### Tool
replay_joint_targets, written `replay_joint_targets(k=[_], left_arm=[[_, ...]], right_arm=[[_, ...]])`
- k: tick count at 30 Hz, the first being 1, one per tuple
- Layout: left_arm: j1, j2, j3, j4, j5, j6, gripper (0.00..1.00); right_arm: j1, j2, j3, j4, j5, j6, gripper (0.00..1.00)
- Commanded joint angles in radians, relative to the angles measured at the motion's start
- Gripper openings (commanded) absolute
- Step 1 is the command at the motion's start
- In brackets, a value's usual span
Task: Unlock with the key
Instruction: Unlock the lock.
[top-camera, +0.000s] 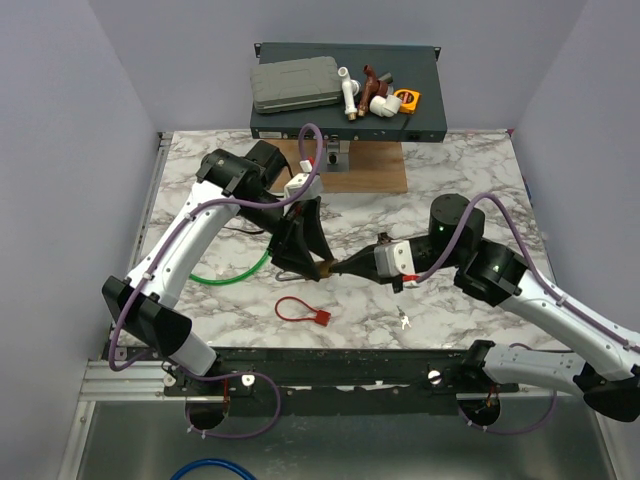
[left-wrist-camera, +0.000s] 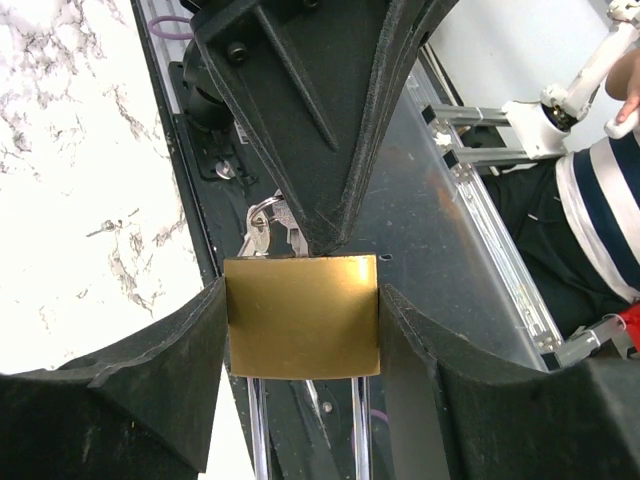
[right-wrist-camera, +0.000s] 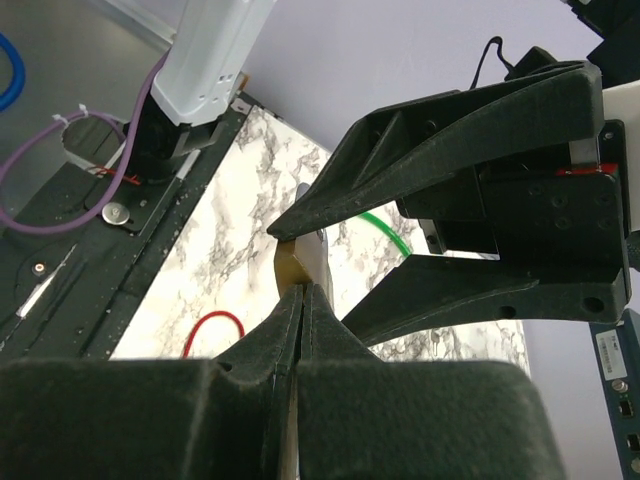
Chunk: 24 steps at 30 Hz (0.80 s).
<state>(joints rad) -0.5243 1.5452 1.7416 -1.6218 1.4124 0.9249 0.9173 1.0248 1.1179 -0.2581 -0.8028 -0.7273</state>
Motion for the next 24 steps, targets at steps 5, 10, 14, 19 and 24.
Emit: replay_joint_targets(k=[5, 10, 14, 19, 24], left_arm=[[-0.007, -0.031, 0.007, 0.006, 0.182, 0.029, 0.0], [-0.007, -0.036, 0.007, 0.005, 0.186, 0.028, 0.0], [0.003, -0.024, 0.004, 0.005, 0.201, 0.023, 0.0], [0.012, -0.03, 0.0, 0.005, 0.209, 0.027, 0.0], [0.012, -0.039, -0.006, 0.006, 0.209, 0.031, 0.0]], right_arm=[[0.014, 0.021, -0.009, -0.068, -0.007, 0.013, 0.01], [0.014, 0.016, -0.009, -0.03, -0.011, 0.049, 0.01], [0.015, 0.01, 0.022, -0.008, -0.003, 0.097, 0.29], [0.015, 0.016, 0.048, -0.066, -0.012, 0.064, 0.44], [0.014, 0.056, 0.091, -0.13, 0.005, 0.002, 0.45]])
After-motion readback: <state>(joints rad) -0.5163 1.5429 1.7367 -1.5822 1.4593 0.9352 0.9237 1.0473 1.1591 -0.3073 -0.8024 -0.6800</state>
